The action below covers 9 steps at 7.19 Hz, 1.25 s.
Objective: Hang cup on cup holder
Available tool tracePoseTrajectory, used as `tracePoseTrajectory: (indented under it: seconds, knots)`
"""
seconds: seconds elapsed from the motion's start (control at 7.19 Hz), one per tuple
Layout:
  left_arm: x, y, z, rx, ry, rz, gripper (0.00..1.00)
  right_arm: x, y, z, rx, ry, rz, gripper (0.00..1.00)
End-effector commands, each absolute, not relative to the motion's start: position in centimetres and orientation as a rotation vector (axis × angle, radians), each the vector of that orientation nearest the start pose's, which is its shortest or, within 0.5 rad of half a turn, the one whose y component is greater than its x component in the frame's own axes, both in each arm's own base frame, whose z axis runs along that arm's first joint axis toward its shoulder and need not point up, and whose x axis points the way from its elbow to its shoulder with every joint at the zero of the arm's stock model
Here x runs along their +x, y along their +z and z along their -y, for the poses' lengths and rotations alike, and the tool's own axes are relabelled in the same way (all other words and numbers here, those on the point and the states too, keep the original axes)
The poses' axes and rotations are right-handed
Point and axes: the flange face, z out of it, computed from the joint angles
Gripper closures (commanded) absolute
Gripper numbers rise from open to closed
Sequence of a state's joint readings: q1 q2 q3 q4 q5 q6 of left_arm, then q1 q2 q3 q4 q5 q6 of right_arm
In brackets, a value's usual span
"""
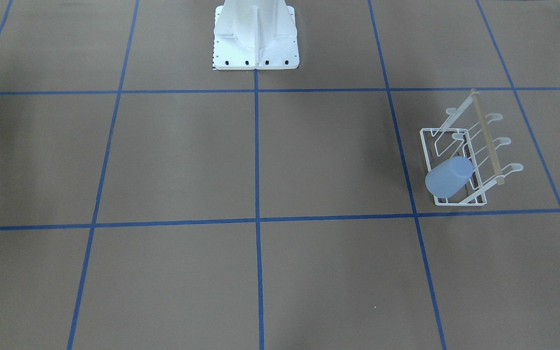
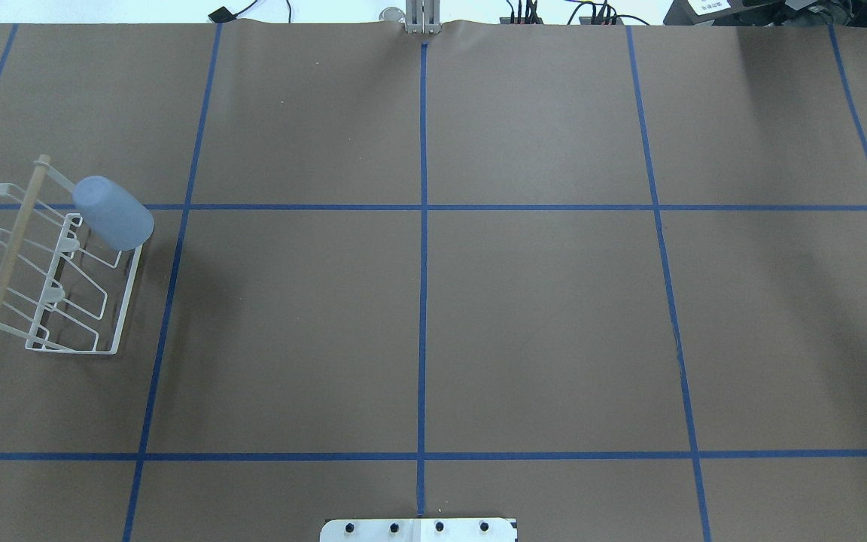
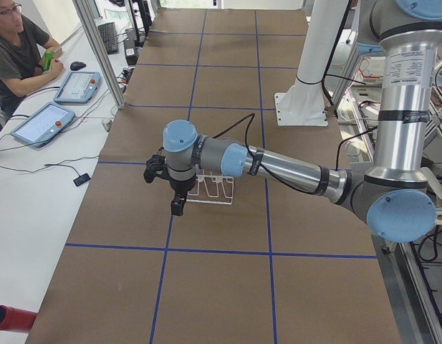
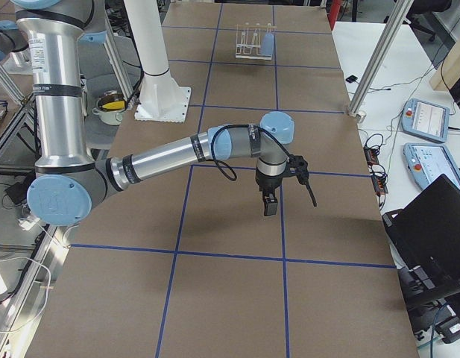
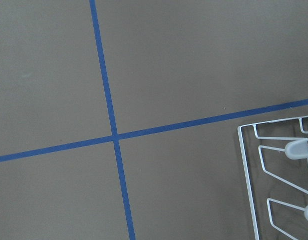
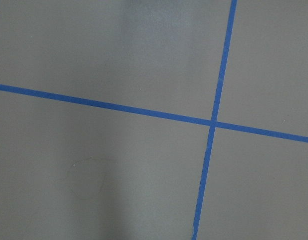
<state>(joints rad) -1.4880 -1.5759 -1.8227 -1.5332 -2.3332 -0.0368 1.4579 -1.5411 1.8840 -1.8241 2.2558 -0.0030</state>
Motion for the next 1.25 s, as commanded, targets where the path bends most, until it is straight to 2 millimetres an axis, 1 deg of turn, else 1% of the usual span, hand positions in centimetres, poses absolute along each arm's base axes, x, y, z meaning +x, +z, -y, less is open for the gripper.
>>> tracePoseTrajectory:
  seconds: [0.0,0.28,0.42,0.56,0.83,0.97,1.11]
  knots:
    - [-2.3,55.3,49.8,0.135,0.121,-0.77,0.01,1.6,52.0,48.8,0.021,-0.134,0.688,0.0]
    - [-2.2,56.0,49.9,0.123,0.122,-0.769,0.01,1.5,52.1,48.7,0.004,-0.13,0.687,0.0]
    - [-2.2,56.7,49.6,0.112,0.119,-0.768,0.01,1.4,52.0,48.8,0.005,-0.133,0.687,0.0]
    - [-2.2,56.9,49.5,0.108,0.116,-0.768,0.01,1.3,51.7,49.0,0.01,-0.137,0.688,0.0]
    - [-2.2,56.7,49.5,0.11,0.115,-0.77,0.01,0.3,51.7,49.4,0.005,-0.153,0.687,0.0]
    - [-2.3,56.2,49.5,0.12,0.118,-0.773,0.01,0.1,51.7,49.4,0.002,-0.157,0.686,0.0]
    - [-2.5,55.0,49.3,0.145,0.123,-0.774,0.01,0.0,51.9,49.4,-0.002,-0.158,0.686,0.0]
